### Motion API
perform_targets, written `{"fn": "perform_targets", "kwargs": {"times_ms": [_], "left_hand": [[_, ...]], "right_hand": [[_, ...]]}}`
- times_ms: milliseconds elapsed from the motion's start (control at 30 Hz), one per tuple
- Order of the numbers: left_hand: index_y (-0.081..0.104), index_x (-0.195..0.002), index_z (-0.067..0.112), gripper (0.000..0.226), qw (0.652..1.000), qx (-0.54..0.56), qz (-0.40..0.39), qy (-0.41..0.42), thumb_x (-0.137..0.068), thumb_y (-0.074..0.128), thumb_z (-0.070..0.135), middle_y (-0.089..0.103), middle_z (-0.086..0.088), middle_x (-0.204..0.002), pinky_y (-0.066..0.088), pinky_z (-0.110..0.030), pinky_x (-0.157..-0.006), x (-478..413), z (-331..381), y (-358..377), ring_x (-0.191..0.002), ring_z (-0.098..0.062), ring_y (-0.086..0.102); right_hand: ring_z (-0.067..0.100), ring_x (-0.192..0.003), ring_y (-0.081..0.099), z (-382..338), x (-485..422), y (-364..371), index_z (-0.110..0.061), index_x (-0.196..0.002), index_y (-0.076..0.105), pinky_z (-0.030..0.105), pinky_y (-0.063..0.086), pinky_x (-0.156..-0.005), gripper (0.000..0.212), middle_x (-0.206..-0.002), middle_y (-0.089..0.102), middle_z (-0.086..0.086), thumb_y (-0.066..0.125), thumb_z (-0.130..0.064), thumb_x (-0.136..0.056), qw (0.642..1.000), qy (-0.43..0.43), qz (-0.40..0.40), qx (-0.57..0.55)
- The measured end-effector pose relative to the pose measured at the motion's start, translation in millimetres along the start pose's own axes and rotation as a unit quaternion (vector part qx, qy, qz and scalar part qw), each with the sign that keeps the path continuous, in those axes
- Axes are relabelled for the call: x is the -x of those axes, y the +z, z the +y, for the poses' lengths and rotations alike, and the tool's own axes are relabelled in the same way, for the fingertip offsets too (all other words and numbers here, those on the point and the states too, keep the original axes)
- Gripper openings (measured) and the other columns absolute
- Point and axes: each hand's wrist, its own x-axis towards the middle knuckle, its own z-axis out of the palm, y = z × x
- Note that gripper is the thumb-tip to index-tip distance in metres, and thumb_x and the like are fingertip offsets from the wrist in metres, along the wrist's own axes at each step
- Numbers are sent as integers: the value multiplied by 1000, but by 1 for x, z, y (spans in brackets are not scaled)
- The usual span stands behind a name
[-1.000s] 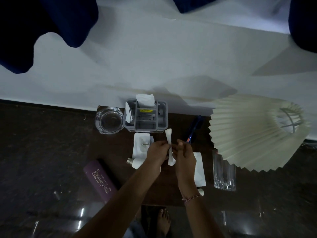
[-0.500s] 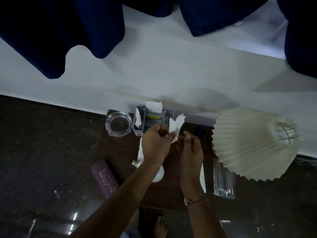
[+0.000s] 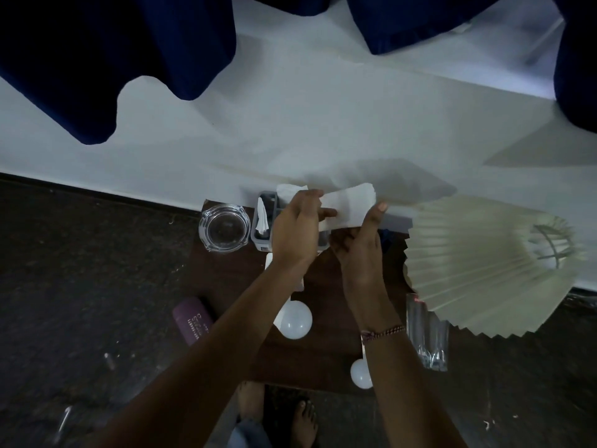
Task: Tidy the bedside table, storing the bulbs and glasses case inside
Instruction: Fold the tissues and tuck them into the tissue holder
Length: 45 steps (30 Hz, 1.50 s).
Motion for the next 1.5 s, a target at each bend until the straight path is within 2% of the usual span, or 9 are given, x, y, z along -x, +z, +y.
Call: {"fn": "perform_targets", "kwargs": {"times_ms": [367, 533, 667, 800, 900, 1033, 1200, 1300, 1500], "left_hand": [[60, -114, 11, 49, 997, 17, -47, -57, -97, 31, 46, 68, -14, -110, 50, -36, -90, -21, -11, 4, -100, -24, 64], [64, -106, 19, 48, 996, 11, -52, -71, -95, 31, 52, 65, -13, -119, 44, -45, -103, -24, -12, 3, -112, -29, 60], [64, -93, 25, 43, 994, 32, -64, -79, -94, 31, 53, 67, -3, -100, 49, -31, -85, -26, -17, 1, -97, -20, 63], [64, -86, 21, 41, 994, 70, -39, -78, -96, 34, 46, 63, -3, -84, 44, -23, -65, -24, -17, -6, -77, -15, 58], [67, -97, 6, 43, 995, 78, 17, -54, -97, 39, 38, 68, -8, -86, 52, -25, -62, -12, -30, -27, -75, -17, 64], [67, -89, 10, 27, 995, -13, 82, -61, -95, 44, 21, 68, -4, -80, 50, -23, -60, 2, -60, -62, -75, -16, 63], [67, -88, 13, 17, 976, -167, 98, -98, -89, 50, 9, 71, -7, -90, 56, -37, -80, -10, -94, -82, -86, -21, 68], [69, -96, 9, 19, 959, -259, 72, -84, -86, 53, 9, 71, -9, -95, 53, -39, -88, -21, -103, -82, -92, -24, 66], [66, -103, 12, 25, 923, -376, 53, -53, -86, 49, 6, 68, -7, -106, 42, -26, -75, -33, -118, -76, -98, -24, 61]], "right_hand": [[24, -130, 43, 8, -11, 7, -20, -142, 31, 46, 35, -111, 84, -144, 42, 12, 19, -68, -74, 997, 6, -10, 77], [9, -107, 55, 11, -12, 6, -25, -125, 50, 32, 41, -101, 74, -116, 59, -1, 19, -67, -73, 994, -13, -38, 100], [2, -97, 54, 12, -11, 5, -39, -95, 51, 29, 39, -96, 41, -96, 55, -16, 20, -62, -82, 996, -7, -25, 91], [2, -103, 49, 18, -10, -1, -25, -125, 47, 29, 38, -98, 49, -102, 52, -19, 22, -54, -93, 996, -23, 29, 82], [7, -100, 56, 27, -2, -10, -19, -114, 56, 29, 47, -92, 39, -98, 58, -12, 34, -45, -95, 992, -45, 96, 67], [7, -83, 61, 53, 10, -25, -12, -104, 62, 21, 51, -76, 22, -85, 62, -7, 48, -26, -94, 983, -26, 92, 159], [15, -90, 64, 88, 4, -23, -9, -106, 65, 29, 53, -84, 19, -99, 69, 7, 53, -14, -91, 957, 22, 40, 287], [7, -83, 59, 99, -6, -13, -6, -108, 66, 8, 46, -71, 22, -106, 69, 9, 52, -11, -91, 937, -2, 3, 349], [14, -102, 62, 111, -16, 1, -7, -111, 66, 5, 37, -74, 27, -116, 68, 7, 45, -8, -94, 893, -35, -75, 442]]}}
